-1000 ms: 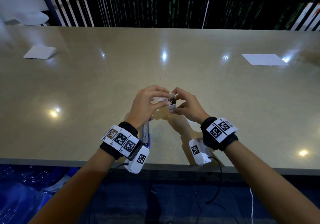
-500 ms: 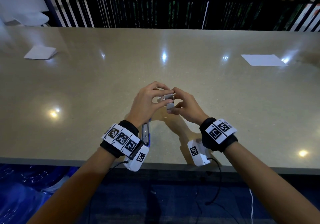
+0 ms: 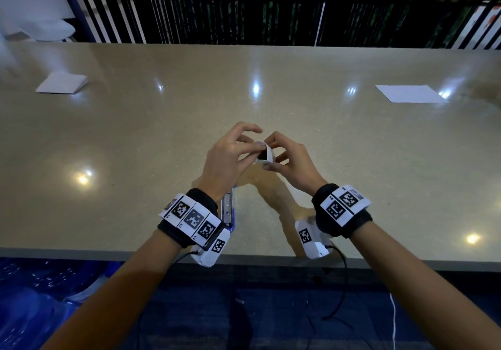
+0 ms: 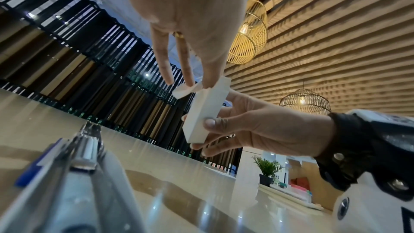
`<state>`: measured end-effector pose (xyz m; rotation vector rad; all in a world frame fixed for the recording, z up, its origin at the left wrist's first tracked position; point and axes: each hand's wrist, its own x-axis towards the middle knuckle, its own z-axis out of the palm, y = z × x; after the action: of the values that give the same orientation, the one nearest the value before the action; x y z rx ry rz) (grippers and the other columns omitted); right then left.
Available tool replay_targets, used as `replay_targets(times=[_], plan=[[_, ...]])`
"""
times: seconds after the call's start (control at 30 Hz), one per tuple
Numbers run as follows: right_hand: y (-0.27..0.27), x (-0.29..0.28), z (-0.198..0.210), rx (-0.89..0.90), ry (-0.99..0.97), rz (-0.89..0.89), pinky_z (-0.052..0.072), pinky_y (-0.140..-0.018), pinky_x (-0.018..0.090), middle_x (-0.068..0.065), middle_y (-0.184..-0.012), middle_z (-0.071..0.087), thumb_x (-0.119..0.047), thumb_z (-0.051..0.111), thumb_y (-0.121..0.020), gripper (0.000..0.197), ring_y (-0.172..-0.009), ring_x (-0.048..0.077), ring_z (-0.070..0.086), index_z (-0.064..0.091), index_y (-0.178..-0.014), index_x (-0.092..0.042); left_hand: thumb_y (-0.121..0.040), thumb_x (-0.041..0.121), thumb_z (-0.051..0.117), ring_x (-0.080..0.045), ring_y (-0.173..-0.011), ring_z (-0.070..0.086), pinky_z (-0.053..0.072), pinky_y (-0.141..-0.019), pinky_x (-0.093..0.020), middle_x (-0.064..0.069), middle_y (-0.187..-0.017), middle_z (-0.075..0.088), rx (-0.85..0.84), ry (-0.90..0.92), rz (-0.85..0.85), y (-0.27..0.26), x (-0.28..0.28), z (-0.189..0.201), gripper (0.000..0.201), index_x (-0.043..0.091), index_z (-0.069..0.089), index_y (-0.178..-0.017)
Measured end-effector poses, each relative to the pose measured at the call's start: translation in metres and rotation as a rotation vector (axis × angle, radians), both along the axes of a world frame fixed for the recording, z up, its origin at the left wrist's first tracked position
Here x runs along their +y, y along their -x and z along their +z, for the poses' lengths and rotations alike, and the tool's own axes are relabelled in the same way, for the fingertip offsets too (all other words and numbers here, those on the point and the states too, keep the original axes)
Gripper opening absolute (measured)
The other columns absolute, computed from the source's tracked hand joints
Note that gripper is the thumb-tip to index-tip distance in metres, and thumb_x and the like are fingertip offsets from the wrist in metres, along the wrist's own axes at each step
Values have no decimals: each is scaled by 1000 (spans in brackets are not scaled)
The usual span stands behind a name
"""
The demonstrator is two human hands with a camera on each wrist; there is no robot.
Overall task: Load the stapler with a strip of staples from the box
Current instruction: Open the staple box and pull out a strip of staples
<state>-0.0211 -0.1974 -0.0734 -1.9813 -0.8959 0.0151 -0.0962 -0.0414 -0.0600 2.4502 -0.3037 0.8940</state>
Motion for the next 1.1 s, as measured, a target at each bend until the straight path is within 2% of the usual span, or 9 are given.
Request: replay_targets(times=[0.1, 0.17, 0.27, 0.47, 0.63, 0.8, 0.9, 1.0, 1.1], plan=[[1, 1, 3, -73, 2, -38, 55, -73, 38, -2, -98, 65, -3, 72, -76, 27, -95, 17, 59, 58, -98, -10, -86, 26, 67, -14, -96, 65, 59, -76, -32, -2, -130, 59, 2, -84, 54, -1, 0, -1, 19, 18, 78, -99], [1, 2, 5, -176, 4, -89, 50, -71, 35, 1, -97, 64, -2, 71, -77, 26, -87, 18, 57, 59, -98, -11, -86, 31, 63, -13, -98, 64, 58, -73, -32, 0, -132, 58, -14, -89, 74, 0, 0, -1, 22, 19, 79, -96], [2, 4, 11, -360, 22, -186, 43, -76, 30, 3, -105, 63, 0, 69, -79, 29, -90, 23, 55, 62, -103, -14, -86, 23, 66, -14, -100, 62, 57, -73, -34, 0, -128, 59, -79, 13, 79, 1, 2, -1, 17, 15, 79, -95], [6, 10, 25, -546, 14, -276, 48, -70, 40, 0, -113, 62, 5, 66, -78, 37, -91, 27, 51, 64, -106, -19, -84, 9, 68, -21, -100, 65, 56, -76, -41, -6, -118, 66, -189, 144, 101, -1, 3, -1, 12, 5, 78, -90], [3, 11, 31, -626, 45, -291, 49, -67, 45, 0, -112, 64, 4, 66, -77, 37, -89, 29, 51, 66, -106, -20, -84, 10, 68, -20, -97, 66, 55, -80, -42, -5, -115, 68, -193, 196, 98, -5, 6, -1, 13, 4, 78, -88], [1, 12, 36, -797, 161, -341, 41, -63, 37, -4, -108, 66, -3, 70, -75, 37, -87, 28, 55, 67, -105, -25, -83, 10, 69, -15, -94, 67, 56, -67, -39, -2, -114, 69, -172, 233, 109, -8, 9, -3, 12, 7, 79, -90], [-4, 12, 42, -848, 252, -324, 36, -61, 33, -5, -102, 67, -9, 77, -70, 37, -82, 26, 57, 68, -102, -26, -83, 10, 69, -14, -93, 68, 58, -65, -39, -3, -112, 71, -130, 248, 96, -10, 10, -4, 17, 6, 78, -96], [-5, 15, 45, -817, 273, -319, 35, -59, 31, -5, -98, 68, -11, 80, -67, 37, -77, 26, 58, 68, -99, -24, -83, 9, 68, -15, -92, 68, 59, -65, -39, -4, -109, 72, -116, 285, 86, -11, 11, -3, 19, 5, 77, -99], [-5, 16, 44, -770, 274, -307, 36, -57, 28, -4, -97, 69, -11, 80, -67, 35, -75, 25, 58, 68, -98, -22, -82, 8, 70, -6, -90, 65, 60, -65, -33, -5, -108, 73, -136, 302, 100, -10, 11, -3, 19, 4, 77, -99]])
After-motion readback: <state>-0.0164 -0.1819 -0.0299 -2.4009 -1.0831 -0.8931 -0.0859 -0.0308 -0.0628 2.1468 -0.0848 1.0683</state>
